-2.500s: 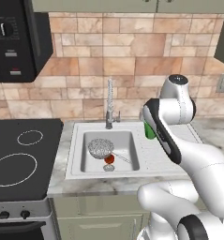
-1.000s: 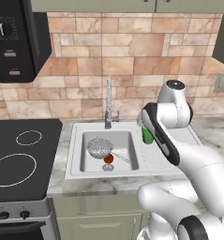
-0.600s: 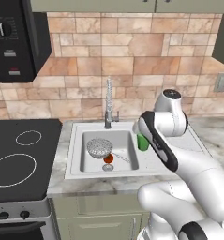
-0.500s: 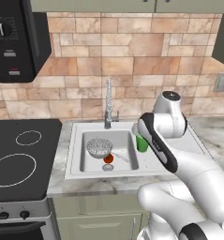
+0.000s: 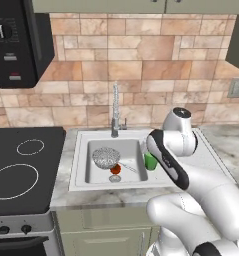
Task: Pick the strainer and cup and place them in the sink. Then turn on the water.
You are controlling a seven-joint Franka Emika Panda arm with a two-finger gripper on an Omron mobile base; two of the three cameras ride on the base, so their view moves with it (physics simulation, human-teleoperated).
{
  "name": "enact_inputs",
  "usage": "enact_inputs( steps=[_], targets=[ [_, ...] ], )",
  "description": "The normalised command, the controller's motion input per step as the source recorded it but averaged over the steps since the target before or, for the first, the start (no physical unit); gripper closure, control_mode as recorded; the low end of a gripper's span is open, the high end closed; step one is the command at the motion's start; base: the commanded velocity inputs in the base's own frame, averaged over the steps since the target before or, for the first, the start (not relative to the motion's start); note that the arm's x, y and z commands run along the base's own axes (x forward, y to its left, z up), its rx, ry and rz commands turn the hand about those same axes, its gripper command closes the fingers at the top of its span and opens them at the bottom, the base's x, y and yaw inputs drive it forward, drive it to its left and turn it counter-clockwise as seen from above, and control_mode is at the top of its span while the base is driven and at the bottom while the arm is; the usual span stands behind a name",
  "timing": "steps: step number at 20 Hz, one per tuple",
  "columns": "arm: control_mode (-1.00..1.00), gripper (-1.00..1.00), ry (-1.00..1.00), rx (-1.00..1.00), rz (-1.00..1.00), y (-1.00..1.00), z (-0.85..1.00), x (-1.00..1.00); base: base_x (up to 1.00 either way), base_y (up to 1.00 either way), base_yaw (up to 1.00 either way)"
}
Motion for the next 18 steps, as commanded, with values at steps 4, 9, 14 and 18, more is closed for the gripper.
enact_inputs(
  steps=[4, 9, 14, 18],
  targets=[
    [-1.00, 1.00, 0.00, 0.00, 0.08, 0.13, -0.33, 0.00, 0.00, 0.00, 0.00],
    [-1.00, 1.00, 0.00, 0.00, 0.07, 0.26, -0.21, 0.00, 0.00, 0.00, 0.00],
    [-1.00, 1.00, 0.00, 0.00, 0.03, 0.33, -0.03, 0.03, 0.00, 0.00, 0.00],
    [-1.00, 1.00, 0.02, 0.00, 0.00, 0.22, 0.00, 0.17, 0.00, 0.00, 0.00]
  ],
)
